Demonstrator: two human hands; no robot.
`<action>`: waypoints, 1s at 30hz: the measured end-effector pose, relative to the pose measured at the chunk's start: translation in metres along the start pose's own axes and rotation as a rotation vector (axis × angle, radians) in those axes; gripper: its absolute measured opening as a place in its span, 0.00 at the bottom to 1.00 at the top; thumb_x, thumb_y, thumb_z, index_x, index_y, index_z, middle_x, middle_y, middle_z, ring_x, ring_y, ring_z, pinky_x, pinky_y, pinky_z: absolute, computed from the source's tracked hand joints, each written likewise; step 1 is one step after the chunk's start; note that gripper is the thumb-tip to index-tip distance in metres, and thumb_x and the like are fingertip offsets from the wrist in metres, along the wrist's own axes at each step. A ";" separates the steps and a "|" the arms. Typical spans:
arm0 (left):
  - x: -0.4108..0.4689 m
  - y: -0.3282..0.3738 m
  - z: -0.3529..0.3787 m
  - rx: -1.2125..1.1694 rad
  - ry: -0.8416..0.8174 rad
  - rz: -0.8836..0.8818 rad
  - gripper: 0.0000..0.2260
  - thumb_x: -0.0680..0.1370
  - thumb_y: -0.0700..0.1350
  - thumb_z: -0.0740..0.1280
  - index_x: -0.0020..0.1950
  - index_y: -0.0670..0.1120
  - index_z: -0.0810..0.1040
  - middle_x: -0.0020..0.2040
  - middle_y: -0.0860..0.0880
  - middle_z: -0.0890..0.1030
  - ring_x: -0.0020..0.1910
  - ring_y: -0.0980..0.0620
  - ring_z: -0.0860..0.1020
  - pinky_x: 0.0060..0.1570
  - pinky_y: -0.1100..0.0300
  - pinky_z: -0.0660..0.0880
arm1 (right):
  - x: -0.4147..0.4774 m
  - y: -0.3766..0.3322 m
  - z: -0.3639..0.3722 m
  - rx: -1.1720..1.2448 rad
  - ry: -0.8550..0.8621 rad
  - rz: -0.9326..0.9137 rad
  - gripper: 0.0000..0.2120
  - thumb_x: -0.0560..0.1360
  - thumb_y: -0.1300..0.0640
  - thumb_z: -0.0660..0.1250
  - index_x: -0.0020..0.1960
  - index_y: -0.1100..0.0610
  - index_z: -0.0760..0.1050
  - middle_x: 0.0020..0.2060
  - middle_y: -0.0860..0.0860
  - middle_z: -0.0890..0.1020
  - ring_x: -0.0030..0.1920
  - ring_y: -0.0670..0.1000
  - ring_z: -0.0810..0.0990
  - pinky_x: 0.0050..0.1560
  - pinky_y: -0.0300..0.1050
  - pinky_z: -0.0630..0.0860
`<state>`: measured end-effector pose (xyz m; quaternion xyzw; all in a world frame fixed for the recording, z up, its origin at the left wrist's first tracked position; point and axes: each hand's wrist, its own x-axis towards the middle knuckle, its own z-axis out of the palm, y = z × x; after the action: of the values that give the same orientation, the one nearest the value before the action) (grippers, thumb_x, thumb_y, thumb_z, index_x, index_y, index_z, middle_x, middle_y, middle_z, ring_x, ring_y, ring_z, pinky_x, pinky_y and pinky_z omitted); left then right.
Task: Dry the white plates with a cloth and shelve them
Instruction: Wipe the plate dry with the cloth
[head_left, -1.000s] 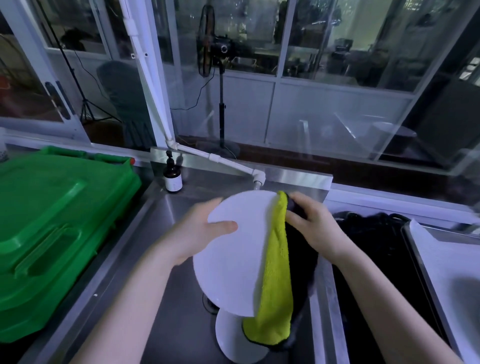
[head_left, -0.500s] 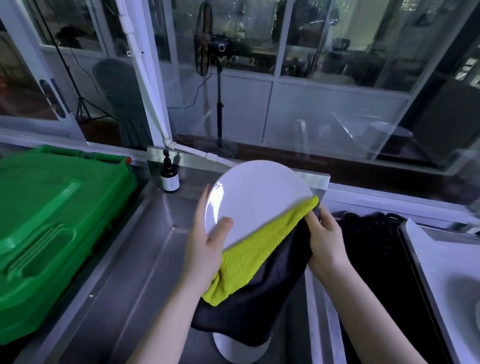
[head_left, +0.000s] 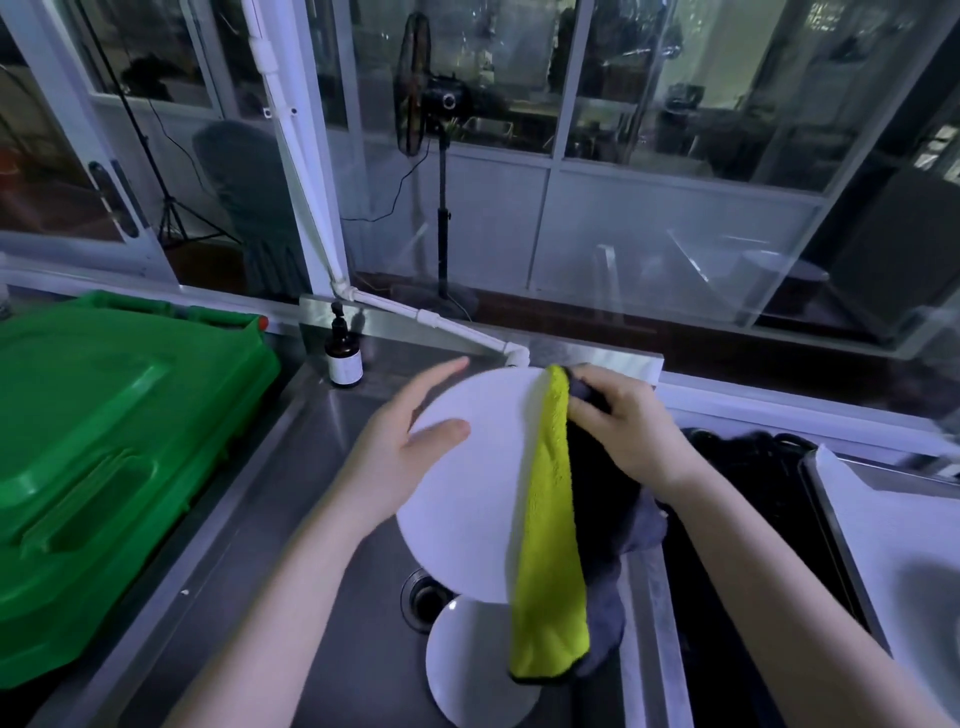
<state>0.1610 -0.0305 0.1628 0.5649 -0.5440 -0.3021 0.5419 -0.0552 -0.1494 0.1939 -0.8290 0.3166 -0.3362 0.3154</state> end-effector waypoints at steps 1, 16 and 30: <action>-0.006 -0.006 0.005 -0.067 0.120 -0.025 0.26 0.78 0.43 0.70 0.70 0.68 0.71 0.69 0.67 0.74 0.66 0.67 0.74 0.65 0.63 0.68 | -0.005 0.005 0.002 0.075 0.109 0.066 0.07 0.77 0.64 0.67 0.41 0.57 0.75 0.34 0.48 0.74 0.40 0.42 0.70 0.44 0.45 0.69; 0.004 0.011 0.005 0.183 -0.099 0.151 0.29 0.80 0.42 0.67 0.67 0.76 0.68 0.69 0.73 0.71 0.73 0.69 0.65 0.63 0.80 0.59 | 0.007 -0.015 -0.010 0.009 -0.109 0.045 0.06 0.75 0.68 0.68 0.41 0.64 0.73 0.34 0.46 0.73 0.37 0.39 0.69 0.43 0.35 0.68; -0.024 -0.017 0.033 -0.131 0.352 -0.017 0.23 0.82 0.46 0.65 0.64 0.76 0.70 0.68 0.73 0.72 0.69 0.73 0.67 0.58 0.79 0.66 | -0.033 0.020 0.028 0.693 0.435 0.474 0.10 0.78 0.58 0.67 0.40 0.60 0.72 0.39 0.54 0.69 0.44 0.53 0.66 0.47 0.53 0.63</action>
<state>0.1299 -0.0206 0.1333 0.5771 -0.4154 -0.2378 0.6617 -0.0591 -0.1280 0.1510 -0.4901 0.4250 -0.5068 0.5678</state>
